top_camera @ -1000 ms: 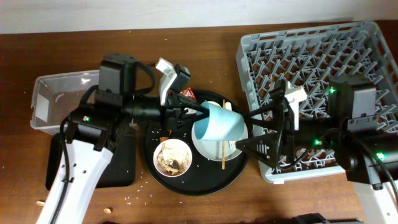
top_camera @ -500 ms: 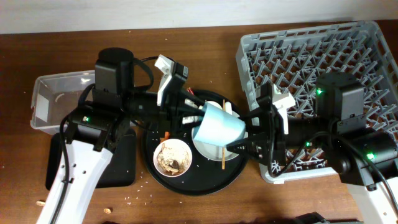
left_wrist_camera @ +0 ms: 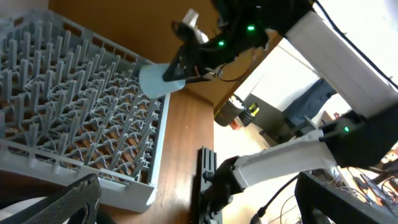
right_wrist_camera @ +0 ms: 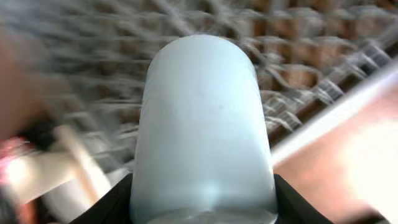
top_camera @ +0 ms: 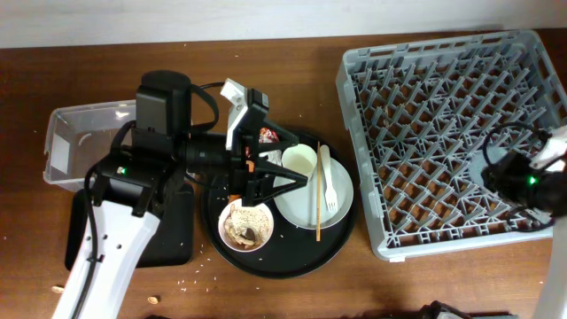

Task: Sort waste into correct bins and load items into the dishwasher rack

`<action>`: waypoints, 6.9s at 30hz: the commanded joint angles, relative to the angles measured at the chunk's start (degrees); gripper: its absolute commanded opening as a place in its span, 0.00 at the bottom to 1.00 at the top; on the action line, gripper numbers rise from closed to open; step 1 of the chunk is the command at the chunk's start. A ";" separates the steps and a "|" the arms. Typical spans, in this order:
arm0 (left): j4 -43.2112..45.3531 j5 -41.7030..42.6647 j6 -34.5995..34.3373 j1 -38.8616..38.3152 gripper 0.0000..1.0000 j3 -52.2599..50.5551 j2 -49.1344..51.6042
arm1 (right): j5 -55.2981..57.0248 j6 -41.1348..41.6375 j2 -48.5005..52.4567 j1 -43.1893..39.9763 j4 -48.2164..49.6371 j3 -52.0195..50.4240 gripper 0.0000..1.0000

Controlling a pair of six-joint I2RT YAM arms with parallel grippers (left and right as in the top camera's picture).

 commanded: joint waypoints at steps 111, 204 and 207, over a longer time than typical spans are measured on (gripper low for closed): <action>-34.58 -66.20 -18.86 -0.98 0.84 5.84 -8.41 | 8.13 8.37 26.86 53.64 12.83 5.55 0.47; -35.85 -66.18 -18.86 -0.98 0.99 5.81 -8.37 | 1.16 46.49 22.01 60.72 36.06 -28.44 0.04; -35.85 -66.18 -18.86 -0.98 0.99 5.81 -8.37 | 2.03 38.45 20.94 60.54 34.69 -26.56 0.04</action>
